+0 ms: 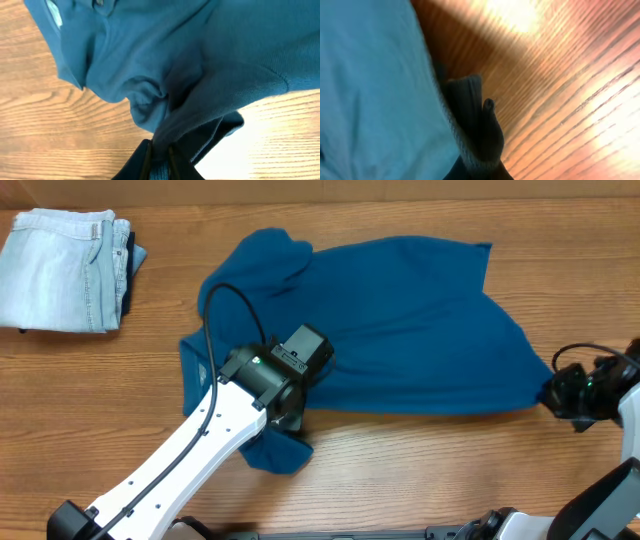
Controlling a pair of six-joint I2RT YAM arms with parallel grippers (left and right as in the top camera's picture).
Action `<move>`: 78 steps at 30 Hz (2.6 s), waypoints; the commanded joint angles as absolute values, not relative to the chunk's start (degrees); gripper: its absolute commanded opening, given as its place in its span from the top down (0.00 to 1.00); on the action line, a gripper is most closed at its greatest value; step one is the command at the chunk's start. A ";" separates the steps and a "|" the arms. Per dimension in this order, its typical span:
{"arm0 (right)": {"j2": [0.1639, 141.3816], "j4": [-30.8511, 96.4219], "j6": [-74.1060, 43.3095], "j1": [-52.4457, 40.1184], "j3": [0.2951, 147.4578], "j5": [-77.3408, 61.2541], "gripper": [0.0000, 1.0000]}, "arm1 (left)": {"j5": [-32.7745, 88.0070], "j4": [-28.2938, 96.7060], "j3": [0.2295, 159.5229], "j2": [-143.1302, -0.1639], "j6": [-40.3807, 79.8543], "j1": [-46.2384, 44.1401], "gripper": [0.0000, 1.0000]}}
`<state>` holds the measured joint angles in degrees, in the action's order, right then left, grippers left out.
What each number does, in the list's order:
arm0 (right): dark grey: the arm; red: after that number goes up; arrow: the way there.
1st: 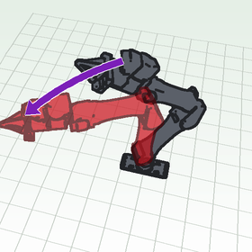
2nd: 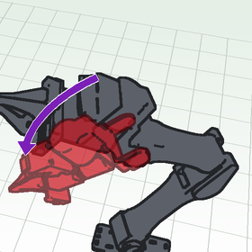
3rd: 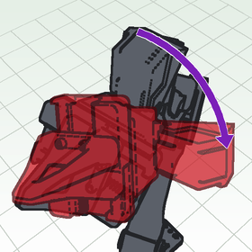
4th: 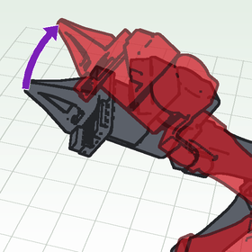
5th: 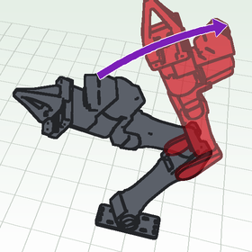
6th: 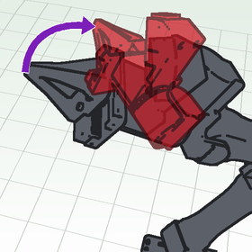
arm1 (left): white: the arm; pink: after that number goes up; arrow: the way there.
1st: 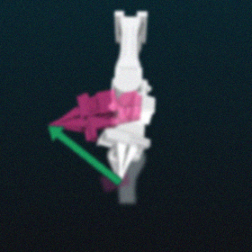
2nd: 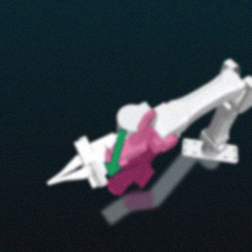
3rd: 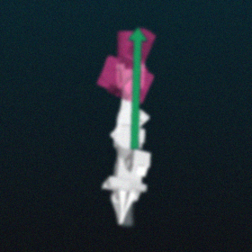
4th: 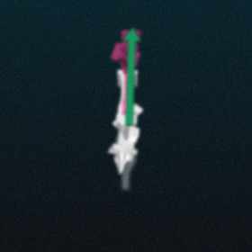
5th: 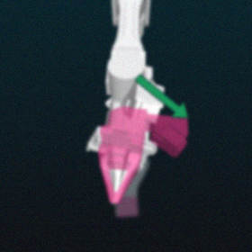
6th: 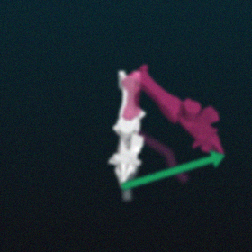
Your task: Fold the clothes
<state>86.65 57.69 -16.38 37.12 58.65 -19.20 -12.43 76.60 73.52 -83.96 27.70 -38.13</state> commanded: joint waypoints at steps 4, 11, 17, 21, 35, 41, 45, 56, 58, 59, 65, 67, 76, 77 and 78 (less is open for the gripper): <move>86.70 61.76 -15.66 37.19 64.64 -18.87 0.96 | -15.07 79.26 77.89 -83.74 25.28 -37.85 0.85; 86.21 62.74 -18.11 37.26 64.64 -13.58 0.96 | -15.64 86.87 81.71 -83.46 25.74 -37.89 0.88; 83.05 63.20 -18.72 37.26 64.64 -10.66 0.96 | -17.21 90.19 85.65 -80.18 27.49 -37.89 0.90; 80.62 63.66 -18.76 37.26 64.64 -9.39 0.96 | -17.37 90.50 86.21 -77.14 27.44 -37.89 0.88; 78.35 65.36 -21.37 37.26 64.64 -4.82 0.96 | -17.69 96.82 86.21 -76.16 26.52 -37.89 0.87; 77.45 60.58 -20.78 37.26 64.64 -9.06 0.96 | -18.57 96.53 86.21 -76.12 22.59 -37.89 0.84; 77.47 57.19 -19.09 37.23 64.64 -15.55 0.96 | -19.94 94.00 86.21 -76.12 21.34 -37.89 0.83; 77.47 57.36 -19.16 37.19 64.62 -15.68 0.96 | -10.20 88.38 84.40 -77.14 18.81 -37.89 0.77; 77.47 57.25 -19.16 37.19 64.62 -15.51 0.96 | -5.61 86.17 81.78 -77.17 19.49 -37.89 0.73; 77.47 57.23 -19.16 37.19 64.62 -15.53 0.96 | -5.58 85.19 80.09 -77.17 21.80 -37.89 0.67; 77.47 57.30 -19.16 37.19 64.62 -15.53 0.96 | -10.22 85.23 71.26 -77.01 45.36 -34.96 0.59; 77.47 57.28 -19.29 37.19 64.62 -15.53 0.96 | -6.74 83.81 69.06 -76.40 47.46 -32.56 0.59; 77.47 57.84 -19.35 37.19 64.62 -15.57 0.96 | 9.56 70.46 51.88 -69.38 48.93 -24.27 0.53; 77.47 57.93 -19.35 37.19 64.62 -15.57 0.96 | 10.79 69.60 49.84 -68.38 49.19 -23.49 0.53; 77.47 57.98 -19.35 37.19 64.62 -15.57 0.96 | 12.01 68.73 48.01 -67.24 49.89 -22.79 0.53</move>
